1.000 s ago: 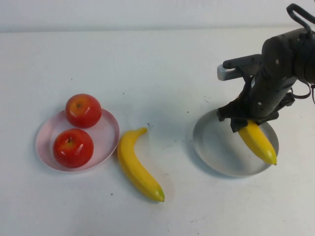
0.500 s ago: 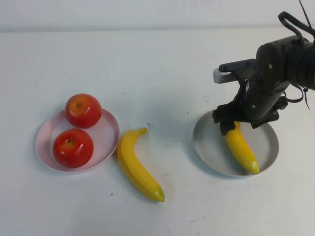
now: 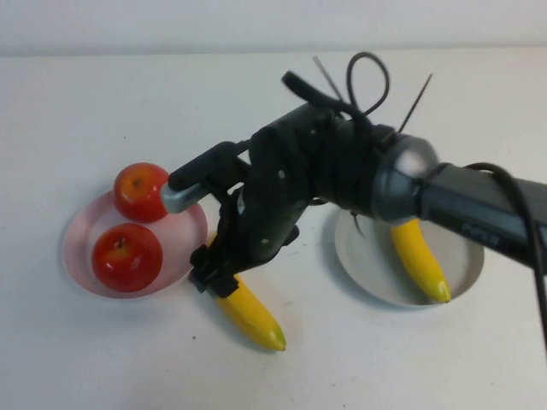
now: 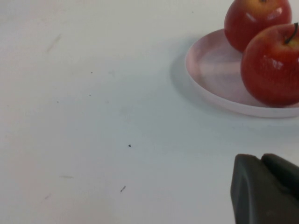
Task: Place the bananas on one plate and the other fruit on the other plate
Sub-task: Put another type of fruit in the right plate
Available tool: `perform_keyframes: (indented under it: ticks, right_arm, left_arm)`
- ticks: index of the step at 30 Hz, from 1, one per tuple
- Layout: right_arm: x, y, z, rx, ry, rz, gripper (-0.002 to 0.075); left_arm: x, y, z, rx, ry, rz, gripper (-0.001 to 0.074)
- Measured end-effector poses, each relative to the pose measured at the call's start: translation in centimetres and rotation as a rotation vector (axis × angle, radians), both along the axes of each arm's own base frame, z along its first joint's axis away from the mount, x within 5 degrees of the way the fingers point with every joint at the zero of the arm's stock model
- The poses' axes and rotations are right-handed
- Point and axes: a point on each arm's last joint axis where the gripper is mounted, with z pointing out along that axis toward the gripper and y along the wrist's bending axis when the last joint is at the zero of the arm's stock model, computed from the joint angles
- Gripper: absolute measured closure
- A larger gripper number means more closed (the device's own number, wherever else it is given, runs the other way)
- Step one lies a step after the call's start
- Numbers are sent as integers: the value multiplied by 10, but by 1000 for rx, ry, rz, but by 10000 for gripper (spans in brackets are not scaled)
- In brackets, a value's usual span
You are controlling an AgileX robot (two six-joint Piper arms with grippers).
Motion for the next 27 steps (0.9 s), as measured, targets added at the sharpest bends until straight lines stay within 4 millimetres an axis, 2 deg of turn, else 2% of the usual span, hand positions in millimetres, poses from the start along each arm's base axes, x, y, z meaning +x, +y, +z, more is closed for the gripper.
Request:
perform_keyframes:
  ticks: [4,9,12,16,19,22,25,27]
  right_arm:
    - [2,25,-18,-13,12,32,145]
    - [13,34,-40,-73,37,22,176]
    - [16,36,-53,-105,55,9,252]
    - [17,37,-56,-120,66,2,421]
    - [16,35,-52,-125,76,-11,424]
    - [16,28,-35,-103,78,-57,424]
    - [23,7,-9,-63,66,-135,424]
    - [32,-18,5,-55,55,-210,424]
  left_arm:
    - [0,0,0,0,0,0,734]
    - [0,0,0,0,0,0,734]
    - [0,0,0,0,0,0,734]
    - [0,0,0,0,0,0,734]
    - [0,0,0,0,0,0,734]
    - [0,0,0,0,0,0,734]
    - [0,0,0,0,0,0,734]
    - [0,0,0,0,0,0,734]
